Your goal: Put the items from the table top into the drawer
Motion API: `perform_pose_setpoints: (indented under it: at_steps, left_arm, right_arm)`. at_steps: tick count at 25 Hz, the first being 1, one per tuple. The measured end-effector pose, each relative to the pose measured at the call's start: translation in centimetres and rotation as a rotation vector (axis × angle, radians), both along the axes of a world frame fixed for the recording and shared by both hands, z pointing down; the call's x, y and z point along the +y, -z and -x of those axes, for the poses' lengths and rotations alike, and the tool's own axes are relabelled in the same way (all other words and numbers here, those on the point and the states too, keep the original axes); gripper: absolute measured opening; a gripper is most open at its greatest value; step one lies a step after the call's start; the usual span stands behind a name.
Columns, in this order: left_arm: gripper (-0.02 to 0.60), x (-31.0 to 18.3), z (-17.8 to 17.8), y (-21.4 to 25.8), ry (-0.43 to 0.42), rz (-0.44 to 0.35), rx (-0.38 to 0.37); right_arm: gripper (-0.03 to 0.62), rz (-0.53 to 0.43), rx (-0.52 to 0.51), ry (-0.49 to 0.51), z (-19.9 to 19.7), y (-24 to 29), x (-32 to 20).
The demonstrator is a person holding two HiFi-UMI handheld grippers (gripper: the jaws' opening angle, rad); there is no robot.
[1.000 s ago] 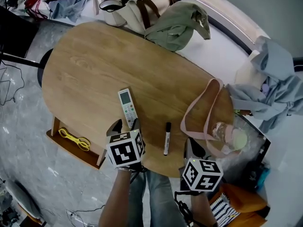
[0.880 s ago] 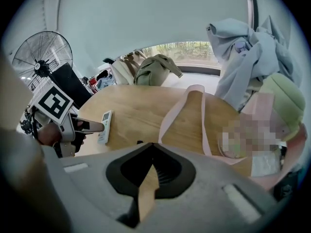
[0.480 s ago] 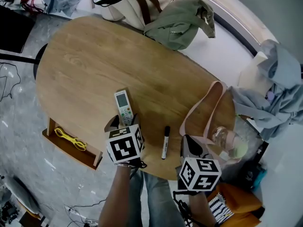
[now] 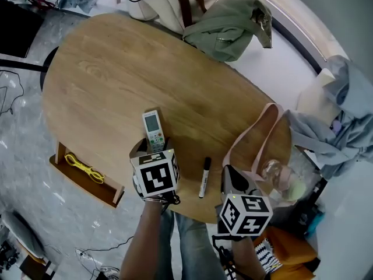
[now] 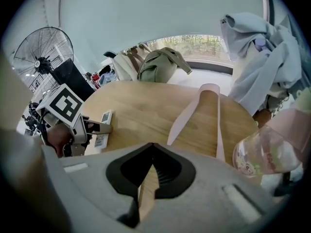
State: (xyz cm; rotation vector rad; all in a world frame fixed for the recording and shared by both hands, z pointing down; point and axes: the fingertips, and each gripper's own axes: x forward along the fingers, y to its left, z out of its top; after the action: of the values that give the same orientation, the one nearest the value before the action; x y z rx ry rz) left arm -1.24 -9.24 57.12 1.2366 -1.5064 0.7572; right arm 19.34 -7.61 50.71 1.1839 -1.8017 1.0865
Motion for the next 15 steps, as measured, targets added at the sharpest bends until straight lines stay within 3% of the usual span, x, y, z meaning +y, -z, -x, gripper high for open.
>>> perform_pose_setpoints:
  at_steps: [15]
  left_arm:
    - [0.239, -0.1, 0.11, -0.25, -0.028, 0.036, 0.025]
  right_arm:
    - [0.005, 0.019, -0.009, 0.005, -0.03, -0.24, 0.4]
